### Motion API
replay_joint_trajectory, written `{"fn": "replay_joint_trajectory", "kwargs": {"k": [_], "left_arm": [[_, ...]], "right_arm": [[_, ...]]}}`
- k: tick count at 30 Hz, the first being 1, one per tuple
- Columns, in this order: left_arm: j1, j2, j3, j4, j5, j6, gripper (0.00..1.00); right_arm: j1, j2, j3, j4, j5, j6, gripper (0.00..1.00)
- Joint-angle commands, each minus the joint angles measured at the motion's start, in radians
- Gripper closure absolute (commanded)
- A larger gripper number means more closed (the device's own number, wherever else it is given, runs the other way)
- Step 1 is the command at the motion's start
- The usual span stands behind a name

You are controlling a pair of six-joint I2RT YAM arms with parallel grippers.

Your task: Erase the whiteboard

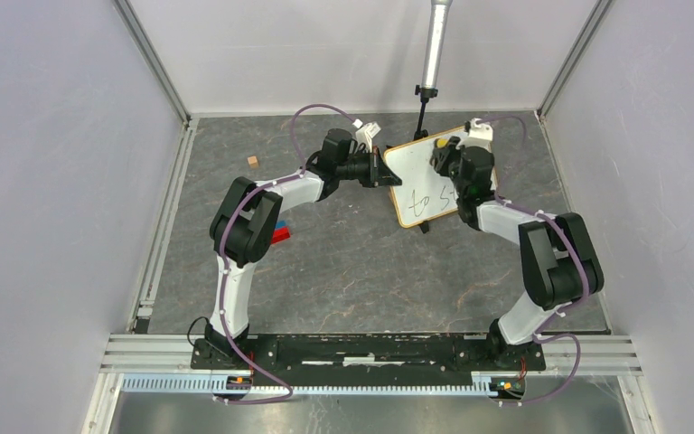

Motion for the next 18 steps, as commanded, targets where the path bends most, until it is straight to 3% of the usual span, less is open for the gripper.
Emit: {"fn": "replay_joint_trajectory", "kwargs": {"k": [1, 8, 12, 18], "left_arm": [[-0.008, 0.022, -0.011, -0.149, -0.071, 0.154, 0.98], [-0.008, 0.023, -0.010, -0.149, -0.069, 0.154, 0.98], [-0.008, 0.026, -0.006, -0.149, -0.066, 0.150, 0.98], [-0.008, 0.020, -0.011, -0.149, -0.068, 0.152, 0.98]], "right_arm": [[-0.122, 0.022, -0.067, -0.073, -0.003, 0.015, 0.81], [-0.137, -0.015, -0.141, -0.062, -0.004, 0.036, 0.82], [-0.039, -0.039, -0.183, -0.025, 0.009, 0.049, 0.82], [0.104, 0.004, -0.079, -0.015, 0.061, -0.021, 0.82]]}}
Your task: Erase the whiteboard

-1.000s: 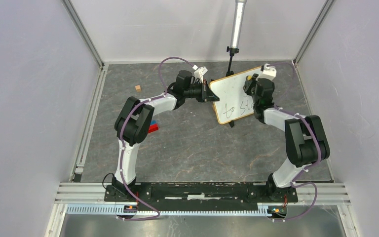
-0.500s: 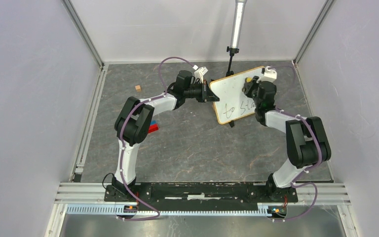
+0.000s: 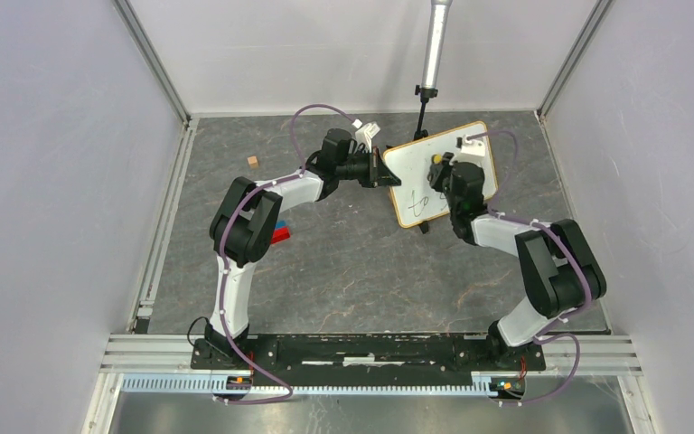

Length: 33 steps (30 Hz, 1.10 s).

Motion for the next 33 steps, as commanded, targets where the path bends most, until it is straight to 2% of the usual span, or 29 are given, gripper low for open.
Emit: {"fn": "replay_joint_trajectory", "kwargs": {"k": [1, 4, 10, 13, 16, 26, 28, 30, 33], "left_arm": [[-0.009, 0.021, -0.012, -0.143, -0.075, 0.149, 0.98], [-0.010, 0.022, -0.011, -0.143, -0.075, 0.149, 0.98], [-0.009, 0.021, -0.013, -0.138, -0.076, 0.146, 0.98], [-0.009, 0.022, -0.013, -0.136, -0.075, 0.143, 0.98], [-0.010, 0.022, -0.013, -0.136, -0.076, 0.142, 0.98], [-0.012, 0.020, -0.017, -0.130, -0.088, 0.141, 0.98], [-0.012, 0.021, -0.016, -0.130, -0.089, 0.140, 0.98], [-0.012, 0.021, -0.016, -0.130, -0.088, 0.141, 0.98], [-0.012, 0.019, -0.018, -0.130, -0.088, 0.141, 0.98]], "right_arm": [[0.077, 0.054, 0.072, -0.039, -0.020, -0.044, 0.82], [0.054, 0.036, 0.062, -0.042, 0.055, -0.059, 0.81], [-0.094, 0.042, 0.012, -0.052, -0.023, 0.004, 0.81], [-0.103, 0.030, 0.022, -0.060, -0.013, -0.033, 0.81], [-0.071, 0.016, 0.024, -0.018, -0.033, -0.033, 0.81], [0.172, 0.094, 0.204, -0.014, -0.031, -0.069, 0.82], [0.177, 0.099, 0.200, 0.011, -0.031, -0.058, 0.81], [0.168, 0.102, 0.198, -0.007, 0.031, -0.056, 0.81], [0.121, 0.100, 0.182, -0.028, 0.059, -0.037, 0.81]]}}
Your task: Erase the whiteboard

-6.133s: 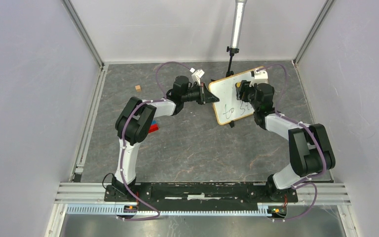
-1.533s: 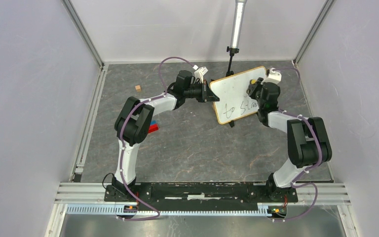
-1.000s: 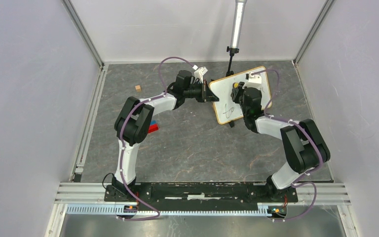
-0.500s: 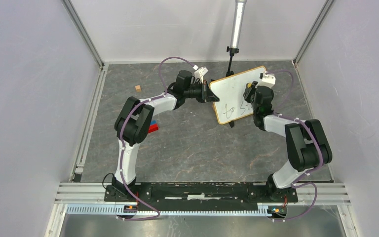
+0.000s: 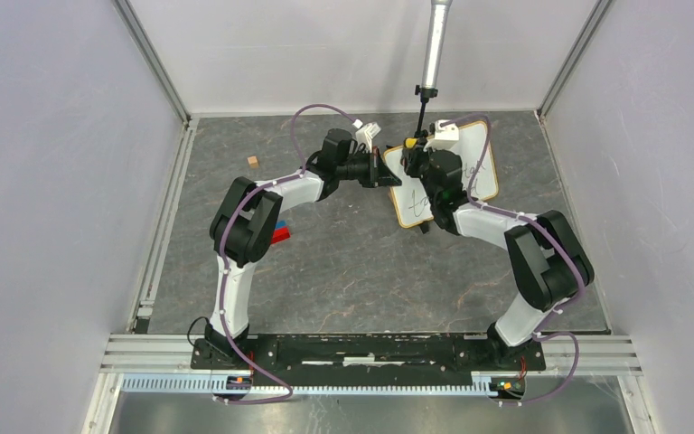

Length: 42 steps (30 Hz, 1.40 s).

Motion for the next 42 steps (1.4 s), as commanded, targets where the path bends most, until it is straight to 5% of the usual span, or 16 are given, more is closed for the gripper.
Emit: {"fn": "replay_joint_trajectory", "kwargs": {"k": [1, 10, 23, 31, 42], "left_arm": [[-0.011, 0.019, -0.019, -0.128, -0.088, 0.136, 0.98], [-0.012, 0.016, -0.021, -0.128, -0.089, 0.137, 0.98], [-0.013, 0.012, -0.022, -0.128, -0.086, 0.140, 0.98], [-0.013, 0.015, -0.021, -0.131, -0.086, 0.142, 0.98], [-0.013, 0.019, -0.007, -0.151, -0.092, 0.152, 0.98]], "right_arm": [[-0.067, 0.028, -0.013, -0.042, 0.027, 0.033, 0.81], [-0.202, 0.035, -0.021, -0.032, 0.023, 0.004, 0.81], [-0.043, 0.042, 0.007, 0.088, 0.058, -0.053, 0.82], [-0.123, 0.082, 0.052, 0.017, 0.073, 0.011, 0.81], [-0.139, 0.003, -0.166, -0.013, 0.002, 0.043, 0.81]]}}
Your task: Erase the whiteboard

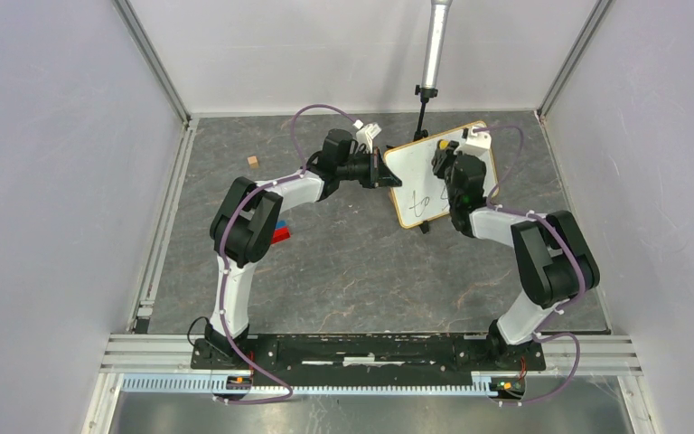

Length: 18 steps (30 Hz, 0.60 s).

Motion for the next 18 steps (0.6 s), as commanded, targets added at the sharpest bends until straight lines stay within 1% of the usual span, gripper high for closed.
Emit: {"fn": "replay_joint_trajectory", "kwargs": {"k": [1, 3, 5, 10, 12, 15, 17, 18], "left_arm": [[-0.009, 0.019, -0.007, -0.148, -0.087, 0.151, 0.98], [-0.010, 0.019, -0.006, -0.148, -0.087, 0.150, 0.98], [-0.009, 0.017, -0.007, -0.148, -0.087, 0.150, 0.98], [-0.009, 0.017, -0.006, -0.146, -0.090, 0.151, 0.98], [-0.009, 0.017, -0.005, -0.146, -0.090, 0.150, 0.98], [-0.009, 0.018, -0.005, -0.146, -0.090, 0.150, 0.98], [-0.009, 0.016, -0.005, -0.146, -0.090, 0.150, 0.98], [-0.009, 0.016, -0.005, -0.146, -0.090, 0.150, 0.98]], "right_arm": [[0.025, -0.011, -0.106, -0.102, -0.049, 0.004, 0.81], [0.054, -0.029, -0.124, -0.110, -0.097, -0.018, 0.80], [0.076, -0.055, -0.133, -0.116, -0.152, -0.043, 0.76], [0.083, -0.138, -0.223, -0.082, -0.192, -0.015, 0.70], [0.084, -0.149, -0.231, -0.081, -0.205, -0.026, 0.63], [0.083, -0.170, -0.220, -0.115, -0.195, -0.055, 0.49], [0.083, -0.193, -0.230, -0.114, -0.186, -0.072, 0.43], [0.083, -0.203, -0.236, -0.111, -0.185, -0.075, 0.42]]}}
